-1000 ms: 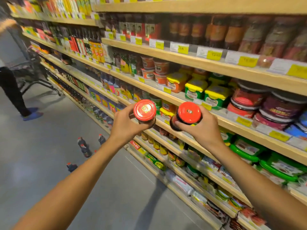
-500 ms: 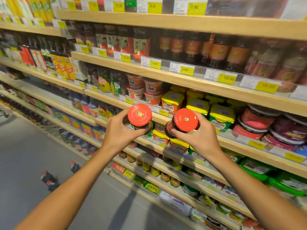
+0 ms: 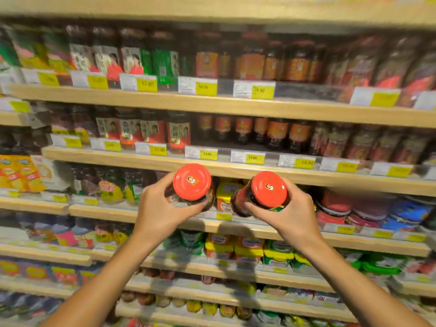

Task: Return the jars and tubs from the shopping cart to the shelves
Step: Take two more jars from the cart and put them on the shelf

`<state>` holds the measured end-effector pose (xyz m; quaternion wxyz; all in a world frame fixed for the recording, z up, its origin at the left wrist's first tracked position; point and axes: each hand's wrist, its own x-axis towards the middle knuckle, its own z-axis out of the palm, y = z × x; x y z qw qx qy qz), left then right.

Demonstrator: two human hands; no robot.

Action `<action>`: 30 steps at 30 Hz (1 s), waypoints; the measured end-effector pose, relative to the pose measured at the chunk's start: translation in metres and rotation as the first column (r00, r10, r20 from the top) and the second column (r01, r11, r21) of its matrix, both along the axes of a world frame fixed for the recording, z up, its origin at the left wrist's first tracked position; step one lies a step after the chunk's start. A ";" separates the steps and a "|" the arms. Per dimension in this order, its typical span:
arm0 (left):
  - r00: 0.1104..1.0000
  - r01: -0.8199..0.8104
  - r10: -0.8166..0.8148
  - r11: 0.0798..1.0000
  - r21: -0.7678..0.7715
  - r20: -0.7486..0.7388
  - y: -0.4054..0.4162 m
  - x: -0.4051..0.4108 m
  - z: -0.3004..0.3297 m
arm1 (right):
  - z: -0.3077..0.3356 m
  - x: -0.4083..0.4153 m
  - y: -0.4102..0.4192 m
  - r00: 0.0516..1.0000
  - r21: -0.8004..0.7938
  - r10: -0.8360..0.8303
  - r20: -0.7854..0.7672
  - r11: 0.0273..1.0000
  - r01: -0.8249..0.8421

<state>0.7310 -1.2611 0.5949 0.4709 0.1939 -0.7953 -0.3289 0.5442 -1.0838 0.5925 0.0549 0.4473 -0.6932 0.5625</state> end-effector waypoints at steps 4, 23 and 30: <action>0.997 0.056 -0.057 0.998 -0.030 -0.044 -0.005 -0.008 0.024 | 0.028 -0.004 0.003 0.999 -0.053 -0.034 -0.016 0.998 0.033; 0.891 0.156 -0.262 0.943 -0.293 -0.371 0.001 -0.113 0.177 | 0.204 -0.104 0.012 0.903 -0.444 -0.317 -0.289 0.881 0.167; 0.878 0.095 -0.249 0.928 -0.360 -0.409 -0.001 -0.151 0.197 | 0.210 -0.147 -0.001 0.873 -0.438 -0.372 -0.316 0.873 0.214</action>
